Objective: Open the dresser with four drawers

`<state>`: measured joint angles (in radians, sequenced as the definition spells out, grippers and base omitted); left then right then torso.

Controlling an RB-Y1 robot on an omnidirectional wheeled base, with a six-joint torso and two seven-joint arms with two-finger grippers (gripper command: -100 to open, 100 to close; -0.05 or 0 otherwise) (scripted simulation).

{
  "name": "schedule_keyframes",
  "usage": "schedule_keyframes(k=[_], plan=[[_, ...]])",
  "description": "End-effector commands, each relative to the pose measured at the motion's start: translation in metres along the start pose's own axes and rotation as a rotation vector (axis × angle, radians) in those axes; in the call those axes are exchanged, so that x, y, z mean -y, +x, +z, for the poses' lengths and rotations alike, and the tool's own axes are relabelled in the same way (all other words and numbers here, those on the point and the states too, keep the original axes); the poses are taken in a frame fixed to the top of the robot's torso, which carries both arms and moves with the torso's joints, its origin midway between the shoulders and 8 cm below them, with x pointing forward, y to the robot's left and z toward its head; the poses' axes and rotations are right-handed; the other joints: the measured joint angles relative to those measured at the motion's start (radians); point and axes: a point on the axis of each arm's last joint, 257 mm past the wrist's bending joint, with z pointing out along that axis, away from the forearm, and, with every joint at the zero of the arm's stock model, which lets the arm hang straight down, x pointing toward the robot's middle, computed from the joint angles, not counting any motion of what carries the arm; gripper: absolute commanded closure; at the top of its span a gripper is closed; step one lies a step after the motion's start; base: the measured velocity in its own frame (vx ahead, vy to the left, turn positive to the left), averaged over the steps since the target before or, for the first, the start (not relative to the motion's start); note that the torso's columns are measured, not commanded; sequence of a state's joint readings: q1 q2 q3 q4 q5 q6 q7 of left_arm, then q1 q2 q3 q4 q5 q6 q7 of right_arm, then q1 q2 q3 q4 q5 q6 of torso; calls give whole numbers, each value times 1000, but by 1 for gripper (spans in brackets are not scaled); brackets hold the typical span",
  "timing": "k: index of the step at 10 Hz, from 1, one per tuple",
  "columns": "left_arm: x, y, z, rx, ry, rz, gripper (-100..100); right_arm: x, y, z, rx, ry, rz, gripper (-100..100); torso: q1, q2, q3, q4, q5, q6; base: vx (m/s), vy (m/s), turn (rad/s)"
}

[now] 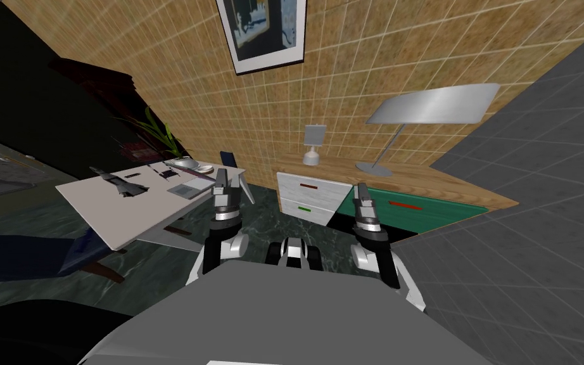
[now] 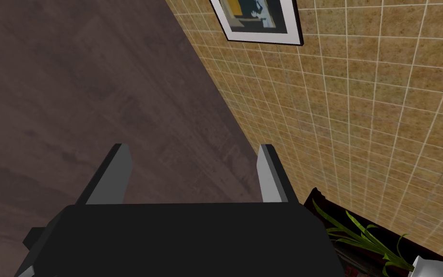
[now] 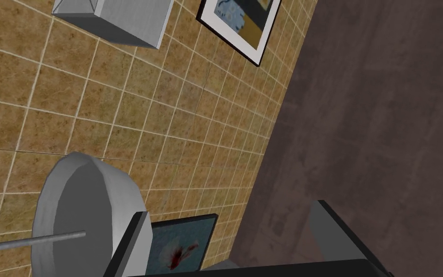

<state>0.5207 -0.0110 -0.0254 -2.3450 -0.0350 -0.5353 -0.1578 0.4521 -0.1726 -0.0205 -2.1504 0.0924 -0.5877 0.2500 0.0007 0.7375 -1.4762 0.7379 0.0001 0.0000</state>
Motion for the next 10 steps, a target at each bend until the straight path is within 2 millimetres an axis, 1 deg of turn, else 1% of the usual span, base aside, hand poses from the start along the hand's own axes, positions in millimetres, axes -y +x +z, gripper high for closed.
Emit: schedule_keyframes(k=[1, 2, 3, 4, 6, 7, 8, 9, 10], plan=[[0, 0, 0, 0, 0, 0, 0, 5, 4, 0, -12, 8, -64, -100, -1, 1, 0, 0, 0, 0, 23, 23, 8], [0, 0, 0, 0, 0, 0, 0, 13, 10, -2, -37, 21, -123, -100, -3, 3, 1, 1, -1, 0, 37, 45, -49], [0, 0, 0, 0, 0, 0, 0, 13, 10, -2, -37, 21, -148, -100, -1, 1, 1, 0, 0, 0, 42, 53, -45], [0, 0, 0, 0, 0, 0, 0, 22, 17, -3, -62, 34, -195, -100, 0, 1, 0, 0, 0, 0, 74, 66, -63], [0, 0, 0, 0, 0, 0, 0, 22, 17, -3, -62, 33, -234, -100, 0, -1, -1, 0, 0, 0, 45, 52, -11], [0, 0, 0, 0, 0, 0, 0, 31, 23, -5, -88, 46, -289, -100, -2, 2, 1, 0, 0, 0, 45, 62, -53], [0, 0, 0, 0, 0, 0, 0, 31, 23, -5, -89, 45, -316, -100, -1, 1, 1, 0, 0, 0, 51, 56, -46], [0, 0, 0, 0, 0, 0, 0, 41, 30, -7, -115, 58, -363, -100, -1, 1, 0, 0, 0, 0, 66, 75, -67], [0, 0, 0, 0, 0, 0, 0, 41, 30, -7, -116, 56, -391, -100, 0, -1, 0, 0, 0, 0, 66, 77, -35]])
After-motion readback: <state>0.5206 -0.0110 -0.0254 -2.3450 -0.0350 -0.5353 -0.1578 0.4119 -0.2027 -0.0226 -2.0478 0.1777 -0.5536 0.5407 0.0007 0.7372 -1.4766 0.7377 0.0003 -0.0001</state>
